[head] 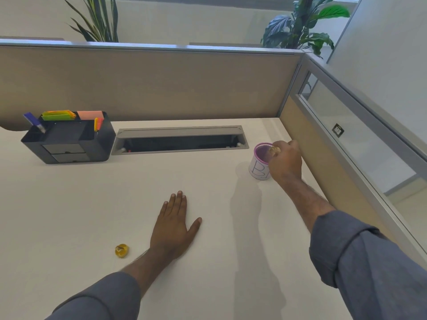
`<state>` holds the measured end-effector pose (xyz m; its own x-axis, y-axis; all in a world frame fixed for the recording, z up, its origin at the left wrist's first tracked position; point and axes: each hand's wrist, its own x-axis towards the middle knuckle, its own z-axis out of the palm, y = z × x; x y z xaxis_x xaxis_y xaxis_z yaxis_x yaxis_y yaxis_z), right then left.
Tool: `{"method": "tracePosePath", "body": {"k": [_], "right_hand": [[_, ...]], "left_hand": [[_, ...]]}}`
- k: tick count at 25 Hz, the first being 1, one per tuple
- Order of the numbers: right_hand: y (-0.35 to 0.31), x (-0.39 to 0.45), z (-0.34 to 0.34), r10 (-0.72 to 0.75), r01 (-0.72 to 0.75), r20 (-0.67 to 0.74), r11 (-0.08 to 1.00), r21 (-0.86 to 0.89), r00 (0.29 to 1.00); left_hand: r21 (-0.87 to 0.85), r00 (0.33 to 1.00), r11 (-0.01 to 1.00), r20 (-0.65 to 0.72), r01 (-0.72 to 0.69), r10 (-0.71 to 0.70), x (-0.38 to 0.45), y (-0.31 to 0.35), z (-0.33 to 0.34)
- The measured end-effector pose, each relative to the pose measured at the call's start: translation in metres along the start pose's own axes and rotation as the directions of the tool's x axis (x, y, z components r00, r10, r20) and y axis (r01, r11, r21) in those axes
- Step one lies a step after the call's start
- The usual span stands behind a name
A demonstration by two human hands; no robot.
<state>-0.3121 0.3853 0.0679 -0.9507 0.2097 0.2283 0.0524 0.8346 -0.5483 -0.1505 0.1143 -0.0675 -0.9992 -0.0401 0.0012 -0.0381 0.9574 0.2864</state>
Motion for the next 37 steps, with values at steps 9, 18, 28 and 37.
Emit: {"method": "tracePosePath", "body": {"k": [9, 18, 28, 37], "right_hand": [[-0.002, 0.001, -0.002, -0.07, 0.071, 0.029, 0.997, -0.025, 0.997], [-0.019, -0.027, -0.003, 0.152, -0.155, 0.065, 0.713, 0.684, 0.986], [-0.033, -0.09, 0.024, 0.048, -0.306, 0.344, 0.578, 0.756, 0.938], [-0.082, -0.179, 0.054, -0.07, -0.314, 0.45, 0.623, 0.717, 0.89]], "left_hand": [[-0.016, 1.0, 1.0, 0.003, -0.006, 0.006, -0.002, 0.001, -0.003], [-0.014, 1.0, 1.0, 0.021, -0.005, 0.006, -0.002, 0.002, -0.004], [-0.085, 0.995, 0.991, -0.035, -0.099, 0.097, -0.007, -0.021, -0.03], [-0.144, 0.954, 0.989, -0.291, 0.038, -0.078, -0.056, -0.097, -0.086]]}}
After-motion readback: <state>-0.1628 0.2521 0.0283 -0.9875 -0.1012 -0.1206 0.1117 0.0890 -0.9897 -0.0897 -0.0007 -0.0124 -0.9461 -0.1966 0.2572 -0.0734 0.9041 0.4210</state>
